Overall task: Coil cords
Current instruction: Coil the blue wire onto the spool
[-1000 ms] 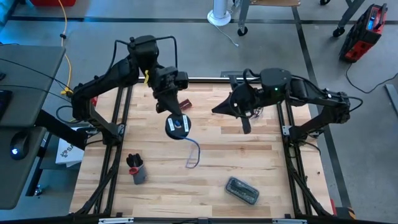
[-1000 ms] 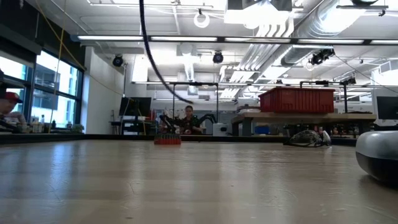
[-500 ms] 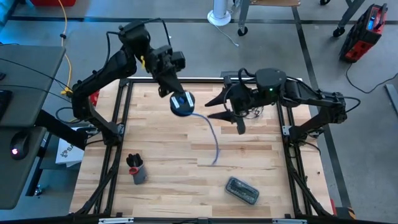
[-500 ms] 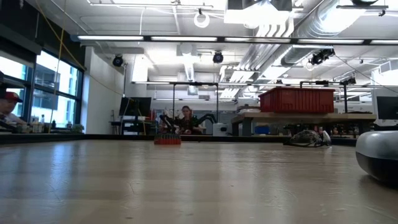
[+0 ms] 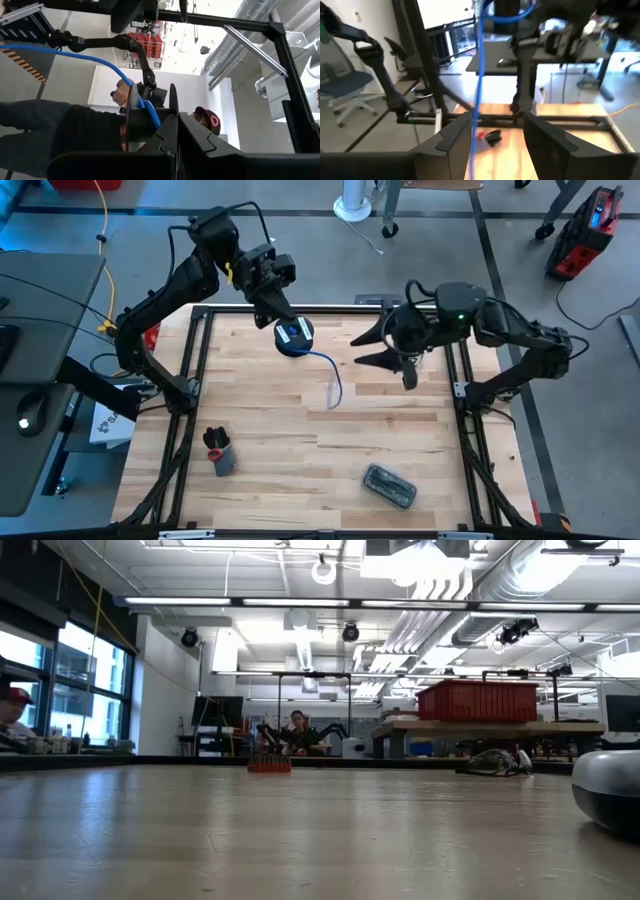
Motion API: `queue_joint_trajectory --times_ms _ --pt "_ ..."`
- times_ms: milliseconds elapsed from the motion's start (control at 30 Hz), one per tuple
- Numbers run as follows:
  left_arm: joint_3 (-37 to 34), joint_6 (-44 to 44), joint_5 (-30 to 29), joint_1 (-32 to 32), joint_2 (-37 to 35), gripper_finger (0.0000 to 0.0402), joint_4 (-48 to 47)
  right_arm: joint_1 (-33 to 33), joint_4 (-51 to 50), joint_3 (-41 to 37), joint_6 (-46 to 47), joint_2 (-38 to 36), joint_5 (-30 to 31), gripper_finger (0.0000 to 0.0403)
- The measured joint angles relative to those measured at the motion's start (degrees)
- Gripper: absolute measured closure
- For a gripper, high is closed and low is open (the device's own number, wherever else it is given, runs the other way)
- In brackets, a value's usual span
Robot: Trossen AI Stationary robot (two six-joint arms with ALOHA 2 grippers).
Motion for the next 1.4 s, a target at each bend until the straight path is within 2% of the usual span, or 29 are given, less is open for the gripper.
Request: queue_joint_trajectory --times_ms 200,433,700,900,1167,1400 --pt "0.0 0.2 0.0 1.2 0.0 0.0401 0.0 2.0 -1.3 -0.1 1.0 3.8 3.8 0.0233" --pt "0.0 0.6 0.0 1.9 0.0 0.0402 0.2 2.6 -1.7 0.0 0.2 4.7 9.5 0.0234" --pt "0.0 0.8 0.2 1.9 0.0 0.0402 0.5 2.8 -3.3 0.0 2.1 5.0 8.6 0.0241" --pt "0.0 0.8 0.3 1.9 0.0 0.0401 0.5 2.7 -3.7 0.0 2.6 5.2 8.6 0.0291" --pt "0.0 0.8 0.3 1.9 0.0 0.0401 0.5 2.8 -3.7 0.0 2.1 5.3 8.5 0.0386" --pt "0.0 -1.3 1.0 1.0 0.0 0.0401 0.4 4.0 -2.1 0.0 -0.7 5.1 9.5 0.04"
